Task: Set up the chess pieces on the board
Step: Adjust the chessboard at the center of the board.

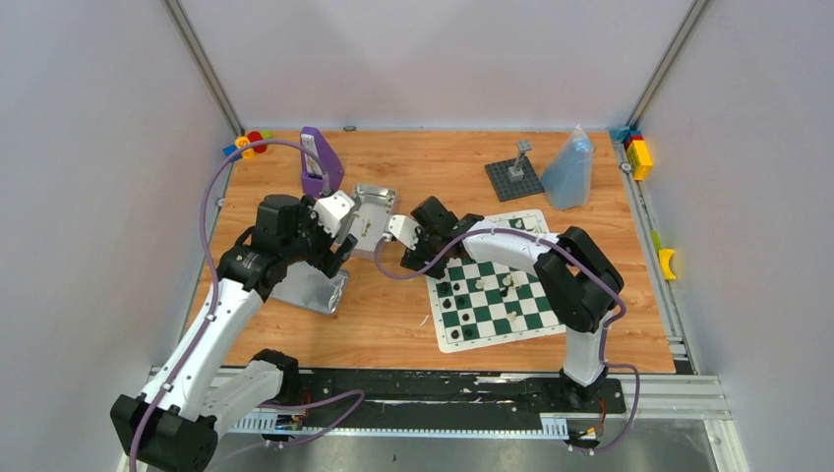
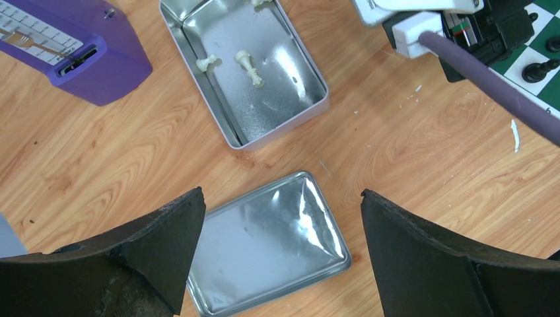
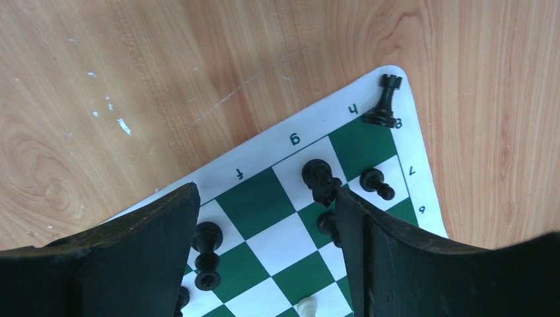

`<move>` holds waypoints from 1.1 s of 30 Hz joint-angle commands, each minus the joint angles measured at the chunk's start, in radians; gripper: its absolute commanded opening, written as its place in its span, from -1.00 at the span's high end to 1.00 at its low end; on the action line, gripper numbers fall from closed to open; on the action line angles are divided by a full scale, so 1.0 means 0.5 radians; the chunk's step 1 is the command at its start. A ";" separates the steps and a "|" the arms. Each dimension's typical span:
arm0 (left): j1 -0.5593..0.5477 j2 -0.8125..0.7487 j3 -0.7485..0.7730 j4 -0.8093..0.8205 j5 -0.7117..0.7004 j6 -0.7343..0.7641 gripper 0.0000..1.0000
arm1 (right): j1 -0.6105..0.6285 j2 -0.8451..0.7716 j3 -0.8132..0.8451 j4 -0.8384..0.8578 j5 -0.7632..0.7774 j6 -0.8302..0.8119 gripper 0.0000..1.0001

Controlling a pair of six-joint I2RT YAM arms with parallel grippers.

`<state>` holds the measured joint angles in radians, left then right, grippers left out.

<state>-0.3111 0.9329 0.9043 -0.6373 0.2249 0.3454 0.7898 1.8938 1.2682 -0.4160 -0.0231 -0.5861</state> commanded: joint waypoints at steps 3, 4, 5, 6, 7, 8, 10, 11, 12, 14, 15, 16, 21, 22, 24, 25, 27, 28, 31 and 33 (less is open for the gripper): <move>0.023 -0.042 -0.002 0.071 -0.008 -0.044 -0.91 | 0.062 -0.051 -0.063 0.046 0.044 -0.006 -0.52; 0.024 -0.044 -0.002 0.071 -0.010 -0.044 -0.91 | 0.069 -0.061 -0.076 0.044 0.078 -0.006 -0.52; 0.025 -0.050 0.001 0.072 -0.010 -0.045 -0.91 | 0.073 -0.069 -0.093 0.042 0.111 -0.009 -0.52; 0.027 -0.053 0.001 0.072 -0.014 -0.046 -0.92 | 0.077 -0.080 -0.103 0.043 0.121 -0.009 -0.52; 0.028 -0.059 0.001 0.072 -0.016 -0.046 -0.91 | 0.080 -0.093 -0.113 0.044 0.123 -0.009 -0.52; 0.030 -0.060 -0.001 0.072 -0.018 -0.047 -0.92 | 0.083 -0.107 -0.122 0.043 0.123 -0.002 -0.52; 0.034 -0.067 -0.006 0.072 -0.020 -0.047 -0.92 | 0.086 -0.133 -0.143 0.038 0.124 0.008 -0.52; 0.037 -0.067 -0.007 0.072 -0.020 -0.047 -0.92 | 0.089 -0.148 -0.155 0.036 0.123 0.013 -0.51; 0.038 -0.072 -0.009 0.072 -0.019 -0.047 -0.92 | 0.093 -0.161 -0.167 0.035 0.125 0.017 -0.52; 0.039 -0.071 -0.011 0.073 -0.019 -0.047 -0.92 | 0.095 -0.195 -0.194 0.031 0.124 0.031 -0.51; 0.038 -0.071 -0.011 0.075 -0.020 -0.048 -0.92 | 0.098 -0.206 -0.207 0.029 0.119 0.034 -0.52; 0.040 -0.073 -0.013 0.077 -0.020 -0.047 -0.92 | 0.104 -0.214 -0.219 0.027 0.113 0.038 -0.51; 0.043 -0.071 -0.014 0.081 -0.023 -0.050 -0.93 | 0.137 -0.232 -0.267 0.022 0.108 0.047 -0.51; 0.042 -0.073 -0.014 0.082 -0.023 -0.050 -0.93 | 0.143 -0.230 -0.269 0.025 0.108 0.052 -0.51; 0.042 -0.071 -0.016 0.081 -0.025 -0.050 -0.93 | 0.153 -0.222 -0.272 0.023 0.105 0.053 -0.51; 0.045 -0.071 -0.017 0.081 -0.026 -0.051 -0.93 | 0.156 -0.212 -0.272 0.025 0.105 0.054 -0.51; 0.045 -0.073 -0.017 0.082 -0.027 -0.050 -0.93 | 0.164 -0.195 -0.270 0.025 0.104 0.056 -0.51; 0.045 -0.078 -0.017 0.081 -0.028 -0.048 -0.93 | 0.174 -0.186 -0.269 0.026 0.107 0.056 -0.51; 0.046 -0.095 -0.021 0.078 -0.032 -0.047 -0.93 | 0.196 -0.155 -0.251 0.024 0.112 0.058 -0.51; 0.045 -0.105 -0.025 0.078 -0.032 -0.047 -0.94 | 0.214 -0.132 -0.224 0.025 0.115 0.063 -0.50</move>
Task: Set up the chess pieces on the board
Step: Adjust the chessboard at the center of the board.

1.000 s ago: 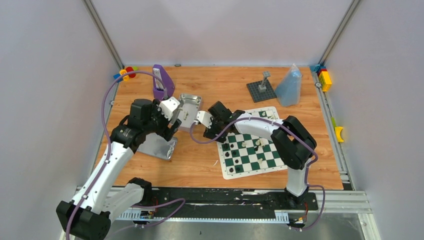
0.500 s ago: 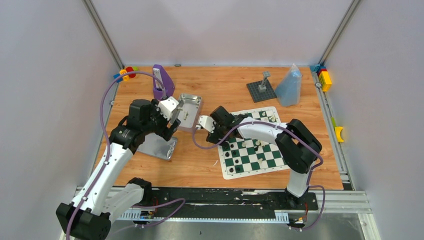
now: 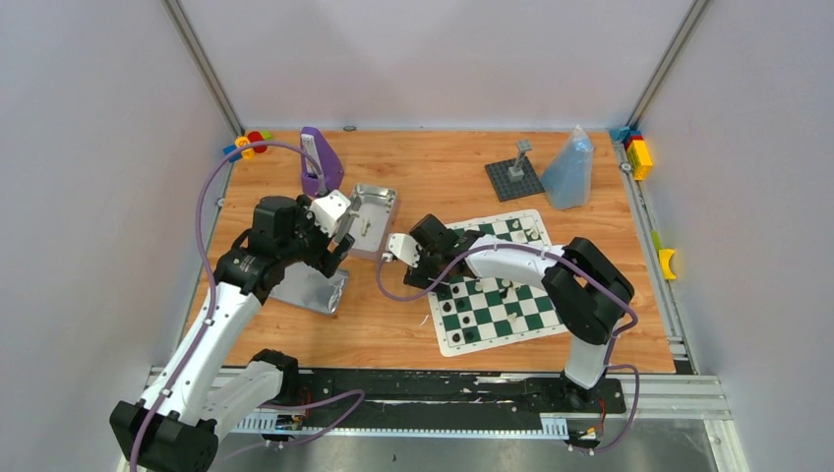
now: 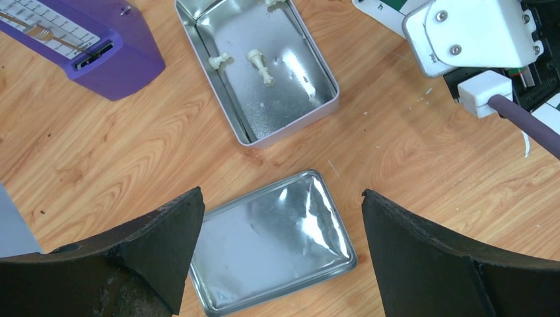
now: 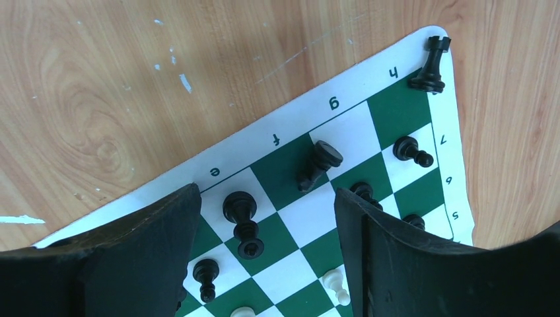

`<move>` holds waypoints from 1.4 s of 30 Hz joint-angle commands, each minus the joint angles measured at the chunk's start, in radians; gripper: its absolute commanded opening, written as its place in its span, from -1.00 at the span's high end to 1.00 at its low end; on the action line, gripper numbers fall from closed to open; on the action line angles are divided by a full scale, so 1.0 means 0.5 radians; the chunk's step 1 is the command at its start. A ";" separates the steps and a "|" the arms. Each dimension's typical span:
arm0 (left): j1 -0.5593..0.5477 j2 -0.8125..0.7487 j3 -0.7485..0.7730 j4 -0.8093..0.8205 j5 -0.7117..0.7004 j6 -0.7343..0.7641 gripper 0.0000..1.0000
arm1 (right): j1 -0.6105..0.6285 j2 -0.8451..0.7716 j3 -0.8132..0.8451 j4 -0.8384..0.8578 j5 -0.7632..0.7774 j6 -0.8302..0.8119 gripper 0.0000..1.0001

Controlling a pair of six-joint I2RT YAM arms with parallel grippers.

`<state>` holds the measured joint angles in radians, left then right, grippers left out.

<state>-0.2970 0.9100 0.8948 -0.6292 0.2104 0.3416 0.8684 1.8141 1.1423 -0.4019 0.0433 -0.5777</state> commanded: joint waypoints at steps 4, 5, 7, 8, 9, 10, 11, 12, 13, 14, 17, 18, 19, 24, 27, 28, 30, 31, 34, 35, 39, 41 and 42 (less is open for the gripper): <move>0.017 -0.072 -0.013 0.062 -0.005 -0.034 -0.94 | 0.086 0.087 0.101 -0.004 -0.005 0.060 -0.50; 0.017 -0.073 -0.013 0.062 -0.004 -0.033 -0.94 | 0.092 0.103 0.120 -0.005 -0.002 0.068 -0.50; 0.017 -0.081 -0.015 0.063 -0.004 -0.031 -0.94 | 0.095 0.139 0.169 -0.019 -0.003 0.089 -0.50; 0.017 -0.084 -0.016 0.061 -0.004 -0.031 -0.94 | 0.096 0.155 0.195 -0.027 -0.008 0.101 -0.50; 0.017 -0.085 -0.018 0.062 -0.002 -0.030 -0.94 | 0.095 0.173 0.219 -0.032 -0.014 0.112 -0.50; 0.019 -0.088 -0.020 0.062 -0.005 -0.028 -0.94 | 0.095 0.189 0.244 -0.039 -0.025 0.129 -0.50; 0.018 -0.089 -0.021 0.064 -0.006 -0.026 -0.94 | 0.097 0.205 0.268 -0.046 -0.034 0.145 -0.50; 0.017 -0.092 -0.024 0.065 -0.006 -0.025 -0.94 | 0.098 0.222 0.289 -0.052 -0.049 0.166 -0.50; 0.017 -0.092 -0.026 0.065 -0.007 -0.024 -0.94 | 0.098 0.237 0.314 -0.056 -0.054 0.185 -0.50; 0.017 -0.093 -0.028 0.067 -0.007 -0.024 -0.93 | 0.097 0.256 0.339 -0.058 -0.053 0.205 -0.50; 0.017 -0.093 -0.028 0.068 -0.011 -0.024 -0.94 | 0.097 0.316 0.423 -0.064 -0.053 0.275 -0.50; 0.017 -0.093 -0.028 0.070 -0.012 -0.024 -0.94 | 0.098 0.335 0.452 -0.064 -0.056 0.297 -0.50; 0.020 -0.094 -0.031 0.071 -0.014 -0.021 -0.94 | 0.096 0.356 0.482 -0.065 -0.053 0.319 -0.50; 0.018 -0.093 -0.035 0.072 -0.021 -0.018 -0.94 | 0.097 0.457 0.604 -0.066 -0.041 0.425 -0.50; 0.020 -0.094 -0.035 0.071 -0.027 -0.018 -0.94 | 0.099 0.500 0.664 -0.064 -0.030 0.466 -0.50; 0.020 -0.094 -0.036 0.071 -0.029 -0.019 -0.94 | 0.098 0.513 0.686 -0.065 -0.021 0.477 -0.50; 0.020 -0.092 -0.036 0.071 -0.031 -0.016 -0.94 | 0.098 0.534 0.734 -0.065 -0.001 0.494 -0.50; 0.020 -0.090 -0.037 0.071 -0.031 -0.015 -0.94 | 0.095 0.541 0.748 -0.065 0.007 0.496 -0.50; 0.020 -0.086 -0.039 0.073 -0.029 -0.012 -0.95 | 0.097 0.547 0.784 -0.065 0.028 0.493 -0.50; 0.020 -0.080 -0.040 0.079 -0.028 -0.013 -0.95 | 0.096 0.540 0.790 -0.065 0.034 0.490 -0.50; 0.021 -0.057 -0.034 0.083 -0.024 -0.011 -0.95 | 0.096 0.463 0.784 -0.061 0.053 0.472 -0.51; 0.020 -0.049 -0.019 0.083 -0.033 -0.015 -0.95 | 0.095 0.400 0.777 -0.064 0.044 0.454 -0.51; 0.020 -0.048 -0.013 0.085 -0.037 -0.023 -0.94 | 0.095 0.366 0.776 -0.067 0.038 0.450 -0.51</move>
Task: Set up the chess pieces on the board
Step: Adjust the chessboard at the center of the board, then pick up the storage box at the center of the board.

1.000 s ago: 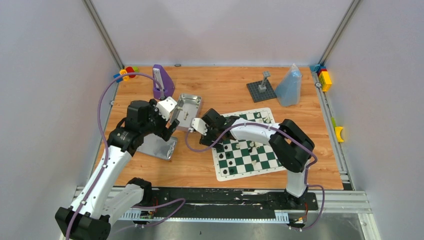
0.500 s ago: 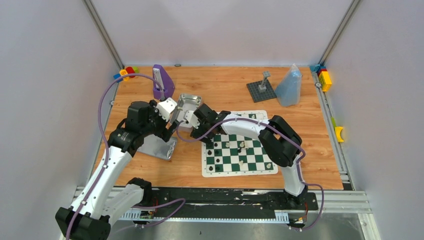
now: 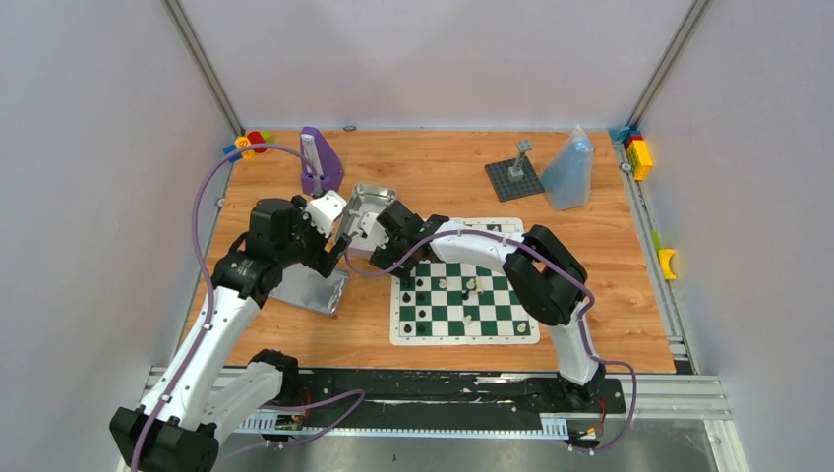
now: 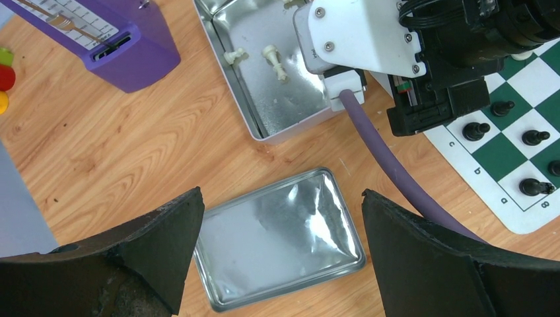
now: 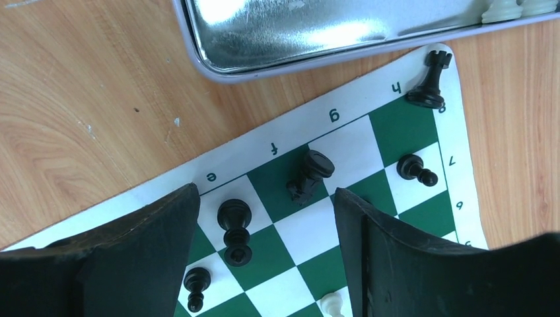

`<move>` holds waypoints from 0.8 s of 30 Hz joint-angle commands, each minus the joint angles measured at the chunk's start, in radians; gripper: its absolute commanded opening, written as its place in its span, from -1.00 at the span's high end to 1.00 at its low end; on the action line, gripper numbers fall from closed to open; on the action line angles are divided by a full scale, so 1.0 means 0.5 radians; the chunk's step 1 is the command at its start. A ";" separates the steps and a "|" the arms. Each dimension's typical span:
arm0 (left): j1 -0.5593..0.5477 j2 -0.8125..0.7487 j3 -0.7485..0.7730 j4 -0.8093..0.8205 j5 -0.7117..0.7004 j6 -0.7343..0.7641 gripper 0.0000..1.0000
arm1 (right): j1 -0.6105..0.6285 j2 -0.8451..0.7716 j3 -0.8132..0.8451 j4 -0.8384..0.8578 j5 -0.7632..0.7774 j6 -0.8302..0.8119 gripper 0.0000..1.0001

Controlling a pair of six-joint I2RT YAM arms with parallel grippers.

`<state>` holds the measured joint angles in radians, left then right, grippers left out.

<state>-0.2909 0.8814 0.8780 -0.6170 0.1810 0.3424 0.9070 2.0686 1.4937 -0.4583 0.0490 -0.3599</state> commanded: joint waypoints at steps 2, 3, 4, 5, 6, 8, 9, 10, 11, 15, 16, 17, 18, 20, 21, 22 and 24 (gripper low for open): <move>0.008 0.004 0.030 0.075 0.004 -0.041 -0.95 | 0.018 -0.229 0.070 0.028 0.008 0.014 -0.52; 0.010 0.003 0.031 0.088 -0.013 -0.053 -0.95 | 0.017 -0.272 0.062 0.024 -0.003 0.014 -0.52; 0.013 -0.001 0.040 0.094 -0.027 -0.059 -0.95 | 0.018 -0.315 0.055 0.022 -0.010 0.020 -0.52; 0.024 -0.001 0.046 0.104 -0.032 -0.069 -0.95 | 0.013 -0.351 0.050 0.016 -0.017 0.026 -0.52; 0.031 -0.002 0.061 0.107 -0.040 -0.073 -0.96 | 0.008 -0.388 0.045 0.008 -0.032 0.033 -0.52; 0.062 -0.002 0.086 0.126 -0.050 -0.077 -0.96 | -0.011 -0.456 0.033 -0.001 -0.057 0.046 -0.53; 0.086 0.000 0.093 0.134 -0.056 -0.077 -0.95 | -0.021 -0.485 0.027 -0.001 -0.065 0.053 -0.53; 0.098 0.002 0.109 0.148 -0.061 -0.077 -0.96 | -0.036 -0.507 0.022 -0.001 -0.065 0.062 -0.52; 0.126 0.006 0.119 0.155 -0.063 -0.077 -0.96 | -0.063 -0.528 0.026 -0.001 -0.098 0.085 -0.52; 0.197 0.059 0.183 0.202 -0.098 -0.125 -0.96 | -0.184 -0.543 0.121 -0.003 -0.259 0.241 -0.50; 0.213 0.080 0.196 0.224 -0.114 -0.161 -0.96 | -0.218 -0.526 0.160 -0.004 -0.309 0.290 -0.49; 0.218 0.095 0.202 0.235 -0.125 -0.178 -0.96 | -0.246 -0.495 0.208 -0.002 -0.346 0.348 -0.47; 0.223 0.100 0.205 0.256 -0.142 -0.207 -0.96 | -0.275 -0.466 0.260 -0.003 -0.383 0.404 -0.46; 0.225 0.108 0.208 0.268 -0.163 -0.225 -0.96 | -0.315 -0.388 0.372 -0.003 -0.424 0.529 -0.44; 0.225 0.107 0.206 0.271 -0.169 -0.225 -0.96 | -0.331 -0.339 0.426 -0.001 -0.425 0.584 -0.43; 0.228 0.105 0.202 0.275 -0.180 -0.225 -0.96 | -0.341 -0.288 0.478 -0.002 -0.424 0.634 -0.41; 0.229 0.101 0.190 0.277 -0.190 -0.219 -0.96 | -0.359 -0.175 0.581 -0.003 -0.420 0.702 -0.38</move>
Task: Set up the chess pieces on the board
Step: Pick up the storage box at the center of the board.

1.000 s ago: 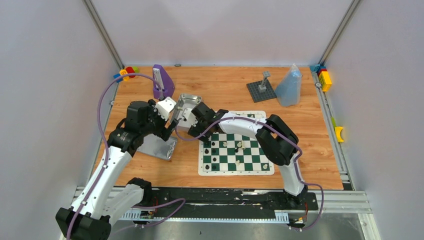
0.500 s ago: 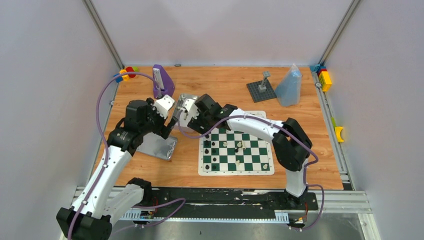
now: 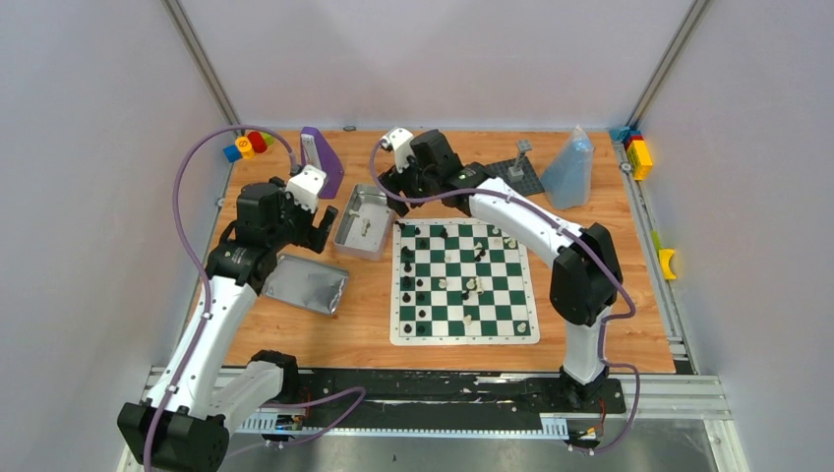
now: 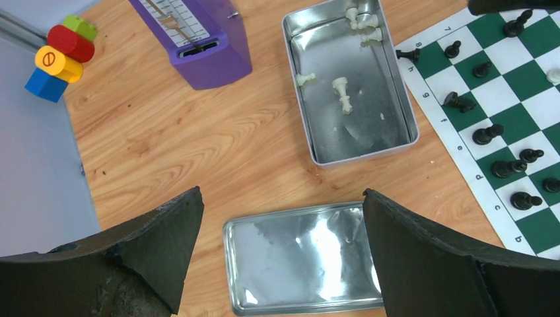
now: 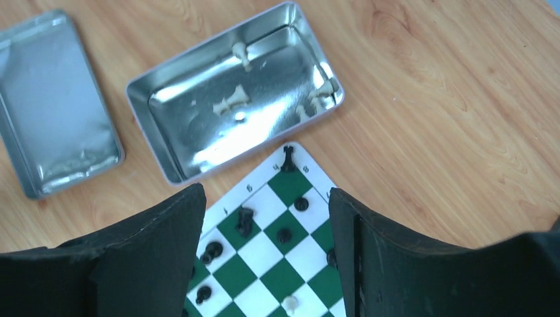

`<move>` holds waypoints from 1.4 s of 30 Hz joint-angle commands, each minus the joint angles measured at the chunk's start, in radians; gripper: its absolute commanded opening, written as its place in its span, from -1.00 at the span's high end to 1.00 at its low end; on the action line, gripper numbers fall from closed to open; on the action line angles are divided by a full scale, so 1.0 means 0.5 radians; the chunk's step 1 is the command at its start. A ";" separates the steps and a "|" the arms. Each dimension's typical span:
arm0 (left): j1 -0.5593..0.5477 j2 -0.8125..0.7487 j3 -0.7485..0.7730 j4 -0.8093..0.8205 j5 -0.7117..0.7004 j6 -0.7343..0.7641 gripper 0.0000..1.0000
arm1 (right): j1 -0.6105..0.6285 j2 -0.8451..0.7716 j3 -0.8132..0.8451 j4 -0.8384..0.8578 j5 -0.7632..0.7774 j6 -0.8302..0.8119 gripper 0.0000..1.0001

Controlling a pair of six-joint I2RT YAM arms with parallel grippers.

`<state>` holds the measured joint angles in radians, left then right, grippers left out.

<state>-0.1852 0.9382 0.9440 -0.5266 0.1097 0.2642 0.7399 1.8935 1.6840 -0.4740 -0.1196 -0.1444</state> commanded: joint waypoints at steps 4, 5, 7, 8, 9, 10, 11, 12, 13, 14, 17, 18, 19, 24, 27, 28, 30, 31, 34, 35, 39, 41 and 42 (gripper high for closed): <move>0.021 -0.028 0.036 0.103 -0.012 -0.066 -0.96 | -0.062 0.383 0.393 0.030 -0.075 0.447 -0.33; 0.021 -0.041 0.017 0.118 0.017 -0.068 -0.96 | -0.076 0.430 0.422 0.030 -0.076 0.486 -0.32; 0.021 -0.048 -0.006 0.133 0.052 -0.082 -0.96 | -0.109 0.512 0.480 0.031 -0.077 0.549 -0.30; 0.021 -0.048 -0.011 0.135 0.060 -0.087 -0.96 | -0.123 0.550 0.498 0.039 -0.083 0.576 -0.29; 0.021 -0.048 -0.019 0.136 0.075 -0.088 -0.96 | -0.134 0.586 0.518 0.046 -0.097 0.600 -0.29; 0.021 -0.048 -0.022 0.136 0.078 -0.085 -0.96 | -0.145 0.627 0.539 0.048 -0.115 0.615 -0.28; 0.021 -0.050 -0.029 0.136 0.080 -0.086 -0.96 | -0.154 0.662 0.557 0.048 -0.128 0.634 -0.27; 0.021 -0.051 -0.032 0.134 0.081 -0.083 -0.96 | -0.161 0.699 0.573 0.050 -0.146 0.649 -0.27; 0.021 -0.053 -0.036 0.133 0.084 -0.082 -0.96 | -0.170 0.734 0.588 0.048 -0.158 0.666 -0.26; 0.021 -0.054 -0.038 0.133 0.085 -0.085 -0.96 | -0.176 0.765 0.601 0.050 -0.177 0.682 -0.26; 0.020 -0.065 -0.049 0.125 0.096 -0.081 -0.96 | -0.190 0.842 0.648 0.049 -0.207 0.725 -0.24; 0.021 -0.067 -0.051 0.123 0.098 -0.079 -0.96 | -0.195 0.872 0.664 0.050 -0.222 0.741 -0.23; 0.021 -0.070 -0.057 0.123 0.097 -0.078 -0.96 | -0.197 0.890 0.684 0.047 -0.230 0.753 -0.23; 0.021 -0.081 -0.068 0.121 0.108 -0.078 -0.96 | -0.202 0.984 0.798 0.034 -0.255 0.817 -0.17; 0.021 -0.088 -0.069 0.123 0.117 -0.077 -0.96 | -0.205 1.055 0.908 -0.006 -0.267 0.855 -0.10; 0.021 -0.094 -0.069 0.122 0.119 -0.077 -0.96 | -0.204 1.079 0.941 -0.022 -0.266 0.863 -0.08; 0.021 -0.104 -0.069 0.120 0.125 -0.078 -0.96 | -0.203 1.127 1.002 -0.047 -0.259 0.875 -0.03; 0.021 -0.107 -0.069 0.120 0.126 -0.078 -0.96 | -0.203 1.146 1.022 -0.055 -0.257 0.882 -0.01; 0.021 -0.118 -0.071 0.121 0.130 -0.076 -0.96 | -0.200 1.193 1.061 -0.073 -0.241 0.898 0.06; 0.021 -0.118 -0.071 0.121 0.132 -0.076 -0.96 | -0.200 1.203 1.064 -0.075 -0.237 0.903 0.08; 0.021 -0.121 -0.077 0.124 0.143 -0.075 -0.96 | -0.184 1.232 1.075 -0.074 -0.203 0.901 0.16; 0.019 -0.124 -0.080 0.124 0.148 -0.075 -0.96 | -0.170 1.243 1.072 -0.076 -0.169 0.890 0.21; 0.020 -0.127 -0.081 0.124 0.150 -0.077 -0.96 | -0.160 1.246 1.071 -0.076 -0.157 0.883 0.24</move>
<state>-0.1814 0.8951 0.9092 -0.4965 0.1604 0.2428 0.6388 2.5031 2.1761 -0.5076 -0.2333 0.2928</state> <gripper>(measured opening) 0.981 0.403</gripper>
